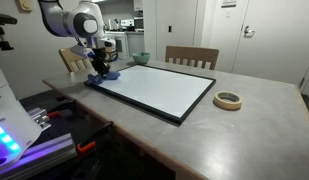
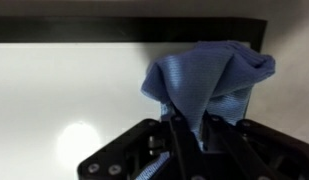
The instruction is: Use the blue cloth to wipe the whiteboard
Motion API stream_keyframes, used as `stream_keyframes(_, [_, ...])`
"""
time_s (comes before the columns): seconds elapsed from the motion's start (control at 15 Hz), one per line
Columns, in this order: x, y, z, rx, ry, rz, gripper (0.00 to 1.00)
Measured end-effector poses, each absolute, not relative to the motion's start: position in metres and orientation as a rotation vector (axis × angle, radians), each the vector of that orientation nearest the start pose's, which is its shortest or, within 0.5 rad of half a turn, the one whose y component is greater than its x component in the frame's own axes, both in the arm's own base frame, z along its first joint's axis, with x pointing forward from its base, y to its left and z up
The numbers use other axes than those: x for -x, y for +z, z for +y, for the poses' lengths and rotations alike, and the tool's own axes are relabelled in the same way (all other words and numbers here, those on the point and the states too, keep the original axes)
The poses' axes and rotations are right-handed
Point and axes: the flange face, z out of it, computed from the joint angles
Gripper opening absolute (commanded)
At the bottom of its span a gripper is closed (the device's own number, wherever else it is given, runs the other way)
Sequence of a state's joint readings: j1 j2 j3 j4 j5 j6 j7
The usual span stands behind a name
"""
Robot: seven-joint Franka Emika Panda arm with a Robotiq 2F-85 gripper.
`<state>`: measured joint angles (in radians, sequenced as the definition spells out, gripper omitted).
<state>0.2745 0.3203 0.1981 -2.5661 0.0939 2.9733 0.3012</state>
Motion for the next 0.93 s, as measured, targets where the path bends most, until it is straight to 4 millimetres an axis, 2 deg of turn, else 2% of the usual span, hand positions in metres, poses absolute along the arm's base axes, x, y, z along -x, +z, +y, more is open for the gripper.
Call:
stream_keyframes(0.2, [-0.4068, 0.1598, 0.2086, 3.044, 0.039, -0.171, 0.03])
stream_keyframes(0.53, [-0.4074, 0.1587, 0.209, 3.073, 0.207, -0.181, 0.03])
stream_keyframes(0.93, [-0.4024, 0.1583, 0.2159, 3.113, 0.227, -0.12, 0.03])
